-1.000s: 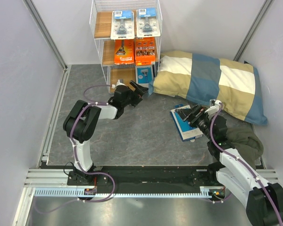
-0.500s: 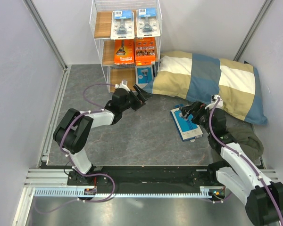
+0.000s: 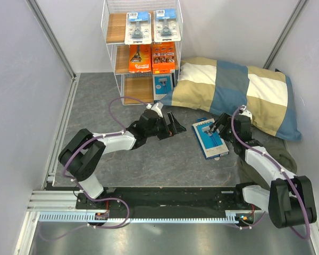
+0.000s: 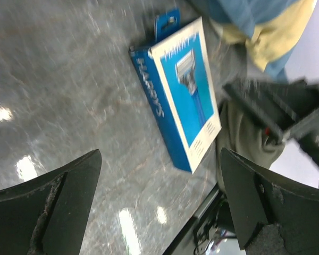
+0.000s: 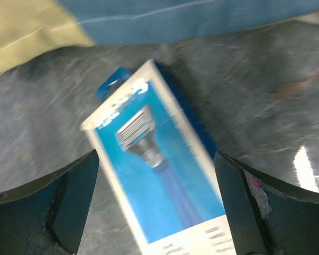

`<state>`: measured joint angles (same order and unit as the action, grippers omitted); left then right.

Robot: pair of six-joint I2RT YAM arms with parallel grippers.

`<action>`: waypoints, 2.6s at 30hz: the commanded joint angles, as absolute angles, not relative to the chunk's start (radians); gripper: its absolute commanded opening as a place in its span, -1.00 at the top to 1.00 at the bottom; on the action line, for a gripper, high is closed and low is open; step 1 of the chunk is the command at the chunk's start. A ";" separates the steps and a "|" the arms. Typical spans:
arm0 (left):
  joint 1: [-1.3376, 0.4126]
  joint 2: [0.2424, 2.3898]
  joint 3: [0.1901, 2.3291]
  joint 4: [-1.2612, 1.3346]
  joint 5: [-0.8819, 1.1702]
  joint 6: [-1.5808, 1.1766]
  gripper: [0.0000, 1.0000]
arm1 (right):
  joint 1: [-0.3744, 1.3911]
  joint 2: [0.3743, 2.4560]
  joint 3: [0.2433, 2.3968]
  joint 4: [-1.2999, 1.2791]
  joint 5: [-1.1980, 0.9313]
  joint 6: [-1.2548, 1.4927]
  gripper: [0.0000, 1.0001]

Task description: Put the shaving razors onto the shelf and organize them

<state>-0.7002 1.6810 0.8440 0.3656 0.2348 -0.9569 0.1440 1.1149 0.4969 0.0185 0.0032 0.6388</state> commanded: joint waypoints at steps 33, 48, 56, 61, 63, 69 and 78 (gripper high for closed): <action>-0.779 1.894 0.945 0.344 0.362 -0.957 -0.85 | 0.212 1.393 0.387 0.225 -0.391 0.652 -0.11; -0.802 1.896 0.888 0.428 0.428 -0.979 0.77 | 0.284 1.270 0.291 0.408 -0.558 0.736 0.08; -0.807 1.824 0.821 0.414 0.411 -0.951 0.96 | 0.287 1.204 0.281 0.331 -0.532 0.690 -0.12; -0.807 1.749 0.772 0.394 0.396 -0.902 0.96 | 0.287 1.200 0.301 0.315 -0.520 0.681 -0.41; -0.807 1.721 0.756 0.414 0.394 -0.881 0.96 | 0.288 1.195 0.304 0.307 -0.506 0.675 -0.49; -0.807 1.675 0.703 0.483 0.394 -0.880 0.96 | 0.285 1.160 0.301 0.282 -0.483 0.664 -0.56; -0.805 1.658 0.608 0.747 0.437 -0.928 0.96 | 0.285 1.143 0.262 0.357 -0.512 0.692 -0.52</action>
